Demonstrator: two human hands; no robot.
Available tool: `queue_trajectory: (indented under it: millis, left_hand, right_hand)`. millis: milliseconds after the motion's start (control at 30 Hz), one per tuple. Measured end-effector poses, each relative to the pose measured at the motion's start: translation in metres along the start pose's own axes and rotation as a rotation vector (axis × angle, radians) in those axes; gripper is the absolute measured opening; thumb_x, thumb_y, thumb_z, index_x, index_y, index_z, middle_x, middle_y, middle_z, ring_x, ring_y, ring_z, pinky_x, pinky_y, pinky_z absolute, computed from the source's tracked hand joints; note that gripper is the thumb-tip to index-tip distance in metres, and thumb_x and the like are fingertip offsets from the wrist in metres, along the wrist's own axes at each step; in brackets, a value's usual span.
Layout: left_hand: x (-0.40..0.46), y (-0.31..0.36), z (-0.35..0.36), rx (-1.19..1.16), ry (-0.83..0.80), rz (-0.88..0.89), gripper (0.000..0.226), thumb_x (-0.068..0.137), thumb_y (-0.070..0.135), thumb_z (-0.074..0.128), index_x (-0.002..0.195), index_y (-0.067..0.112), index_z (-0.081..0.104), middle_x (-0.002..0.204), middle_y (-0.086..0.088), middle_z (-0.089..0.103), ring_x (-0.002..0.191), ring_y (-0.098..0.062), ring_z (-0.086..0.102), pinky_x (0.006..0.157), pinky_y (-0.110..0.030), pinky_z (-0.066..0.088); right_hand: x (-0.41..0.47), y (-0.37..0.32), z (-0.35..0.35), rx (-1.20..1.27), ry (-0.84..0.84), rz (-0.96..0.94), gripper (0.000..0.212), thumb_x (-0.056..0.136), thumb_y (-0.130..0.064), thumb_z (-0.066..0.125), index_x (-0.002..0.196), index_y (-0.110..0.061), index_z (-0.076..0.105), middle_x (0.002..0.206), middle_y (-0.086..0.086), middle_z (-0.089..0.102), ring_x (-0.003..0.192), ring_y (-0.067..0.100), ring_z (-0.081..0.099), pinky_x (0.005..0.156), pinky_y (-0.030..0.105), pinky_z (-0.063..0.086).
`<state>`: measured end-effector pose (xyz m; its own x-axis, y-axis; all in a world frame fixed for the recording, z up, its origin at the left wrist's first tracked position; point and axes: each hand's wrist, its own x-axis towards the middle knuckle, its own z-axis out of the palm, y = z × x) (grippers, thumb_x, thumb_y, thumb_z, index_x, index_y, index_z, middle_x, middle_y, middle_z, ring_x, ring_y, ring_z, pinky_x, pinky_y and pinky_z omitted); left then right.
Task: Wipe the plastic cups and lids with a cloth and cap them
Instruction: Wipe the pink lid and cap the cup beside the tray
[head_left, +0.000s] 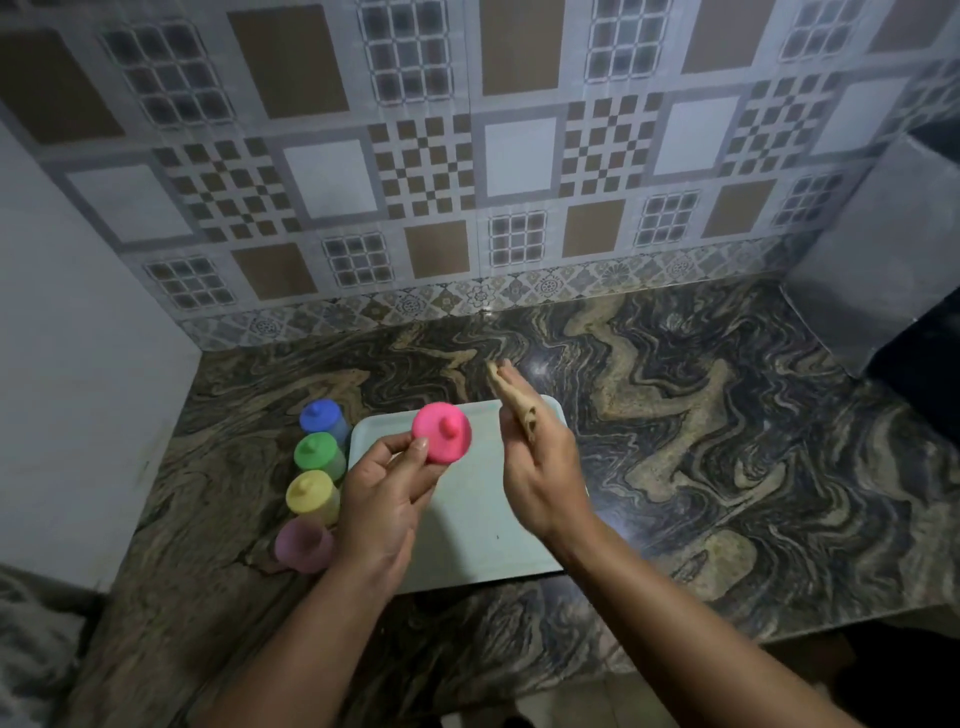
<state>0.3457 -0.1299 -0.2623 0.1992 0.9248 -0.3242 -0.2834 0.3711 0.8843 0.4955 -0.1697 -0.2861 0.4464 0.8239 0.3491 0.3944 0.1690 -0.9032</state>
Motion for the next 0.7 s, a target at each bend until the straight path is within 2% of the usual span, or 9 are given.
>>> queue_trajectory:
  millis: [100,167,233,300,367,467,533,600,700]
  left_hand:
    - [0.005,0.001,-0.002,0.201,0.145,0.155,0.011,0.094,0.012,0.068,0.085,0.019,0.069,0.086,-0.01,0.077,0.085,-0.023,0.072,0.084,-0.036,0.055]
    - [0.008,0.008,-0.004,0.254,0.199,0.258,0.005,0.088,0.027,0.072,0.084,0.028,0.07,0.087,-0.01,0.078,0.089,-0.027,0.074,0.088,-0.044,0.057]
    - [0.015,0.02,-0.008,0.338,0.215,0.339,0.012,0.08,0.044,0.069,0.086,0.034,0.067,0.088,-0.006,0.079,0.089,-0.027,0.076,0.084,-0.047,0.059]
    - [0.021,0.024,-0.013,0.456,0.186,0.361,0.014,0.081,0.044,0.068,0.085,0.031,0.065,0.083,0.001,0.079,0.084,-0.024,0.075,0.08,-0.049,0.058]
    - [0.02,0.017,-0.013,0.551,0.163,0.323,0.009,0.089,0.029,0.07,0.083,0.026,0.065,0.078,0.006,0.078,0.08,-0.019,0.074,0.081,-0.049,0.058]
    - [0.014,0.005,-0.01,0.568,0.132,0.27,0.01,0.094,0.017,0.068,0.085,0.021,0.067,0.079,0.003,0.078,0.083,-0.019,0.075,0.084,-0.045,0.06]
    - [0.015,0.008,-0.013,0.429,0.16,0.249,0.007,0.095,0.015,0.067,0.089,0.019,0.067,0.083,-0.005,0.079,0.087,-0.027,0.076,0.085,-0.043,0.059]
    - [0.018,0.02,-0.016,0.295,0.158,0.222,0.004,0.096,0.016,0.066,0.093,0.017,0.066,0.088,-0.014,0.078,0.091,-0.034,0.075,0.089,-0.048,0.058]
    - [0.017,0.03,-0.017,0.149,0.127,0.097,0.006,0.098,0.012,0.062,0.093,0.014,0.064,0.094,-0.018,0.077,0.097,-0.037,0.073,0.095,-0.05,0.055]
  right_hand:
    - [-0.037,0.005,0.004,-0.457,-0.299,-0.437,0.064,0.099,-0.022,0.044,0.162,-0.012,0.04,0.172,0.004,0.034,0.162,0.023,0.024,0.13,0.051,0.02]
    - [-0.055,0.026,0.011,-0.677,-0.441,-0.322,0.071,0.089,-0.025,0.046,0.16,-0.025,0.042,0.168,-0.001,0.042,0.158,0.024,0.034,0.128,0.057,0.02]
    - [-0.055,0.035,0.007,-0.548,-0.408,0.032,0.055,0.093,-0.022,0.046,0.146,-0.031,0.054,0.148,0.0,0.063,0.139,0.029,0.059,0.121,0.054,0.037]
    - [-0.049,0.03,0.002,-0.329,-0.266,0.173,0.05,0.094,-0.015,0.047,0.14,-0.027,0.062,0.137,0.0,0.072,0.128,0.024,0.066,0.109,0.046,0.05]
    - [-0.042,0.011,0.002,-0.215,-0.152,-0.015,0.053,0.096,-0.009,0.046,0.147,-0.019,0.061,0.147,-0.003,0.066,0.138,0.012,0.06,0.114,0.04,0.049]
    - [-0.037,-0.006,0.013,-0.366,-0.235,-0.418,0.056,0.096,-0.01,0.047,0.15,-0.016,0.057,0.156,0.001,0.058,0.146,0.015,0.052,0.114,0.031,0.044]
    - [-0.039,0.018,0.015,-0.527,-0.294,-0.35,0.048,0.096,-0.02,0.048,0.142,-0.027,0.06,0.143,-0.003,0.067,0.13,0.02,0.065,0.097,0.034,0.051]
    - [-0.035,0.029,0.007,-0.504,-0.227,-0.034,0.044,0.091,-0.023,0.046,0.131,-0.033,0.062,0.124,-0.003,0.076,0.113,0.028,0.072,0.086,0.037,0.055]
    - [-0.033,0.017,0.003,-0.248,-0.095,0.033,0.057,0.088,-0.015,0.04,0.137,-0.025,0.066,0.131,-0.008,0.074,0.122,0.014,0.069,0.102,0.041,0.056]
